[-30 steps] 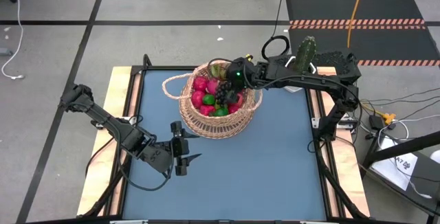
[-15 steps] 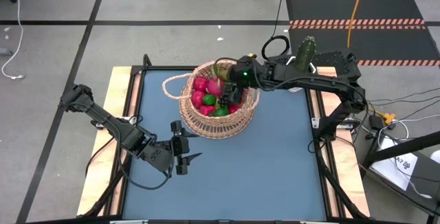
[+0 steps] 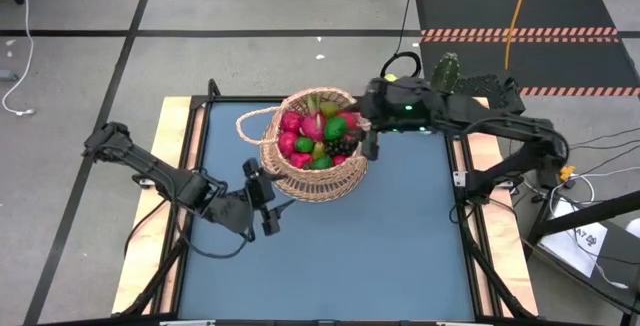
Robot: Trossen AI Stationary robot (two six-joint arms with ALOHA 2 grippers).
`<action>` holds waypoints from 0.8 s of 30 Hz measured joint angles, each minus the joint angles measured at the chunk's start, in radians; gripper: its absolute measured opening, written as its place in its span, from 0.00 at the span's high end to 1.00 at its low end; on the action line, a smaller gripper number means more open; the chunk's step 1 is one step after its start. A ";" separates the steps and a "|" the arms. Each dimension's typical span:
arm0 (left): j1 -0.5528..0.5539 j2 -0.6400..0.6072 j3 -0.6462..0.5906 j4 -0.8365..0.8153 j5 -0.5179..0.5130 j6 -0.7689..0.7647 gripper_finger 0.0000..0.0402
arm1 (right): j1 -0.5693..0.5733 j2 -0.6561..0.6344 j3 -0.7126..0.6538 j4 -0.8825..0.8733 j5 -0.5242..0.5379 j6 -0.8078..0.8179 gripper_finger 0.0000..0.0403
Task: Build produce basket
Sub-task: Return to Home Position
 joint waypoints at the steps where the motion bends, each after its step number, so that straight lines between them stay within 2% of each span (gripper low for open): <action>1: 0.002 -0.009 0.000 -0.001 -0.003 -0.007 0.27 | 0.005 -0.018 0.000 0.002 0.000 0.000 0.45; 6: -0.005 -0.073 0.000 -0.019 -0.012 -0.095 0.27 | 0.037 -0.115 0.000 -0.028 0.000 0.000 0.45; 10: -0.035 -0.146 0.000 -0.059 -0.078 -0.163 0.27 | 0.072 -0.192 0.000 -0.089 0.000 0.003 0.45; 16: -0.083 -0.260 0.000 -0.089 -0.176 -0.090 0.27 | 0.148 -0.286 -0.015 -0.161 0.001 0.042 0.45; 19: -0.113 -0.280 0.000 -0.124 -0.225 -0.106 0.27 | 0.204 -0.359 -0.101 -0.142 0.002 0.064 0.45; 24: -0.162 -0.267 0.000 -0.225 -0.335 -0.175 0.27 | 0.289 -0.509 -0.321 0.002 0.002 0.075 0.47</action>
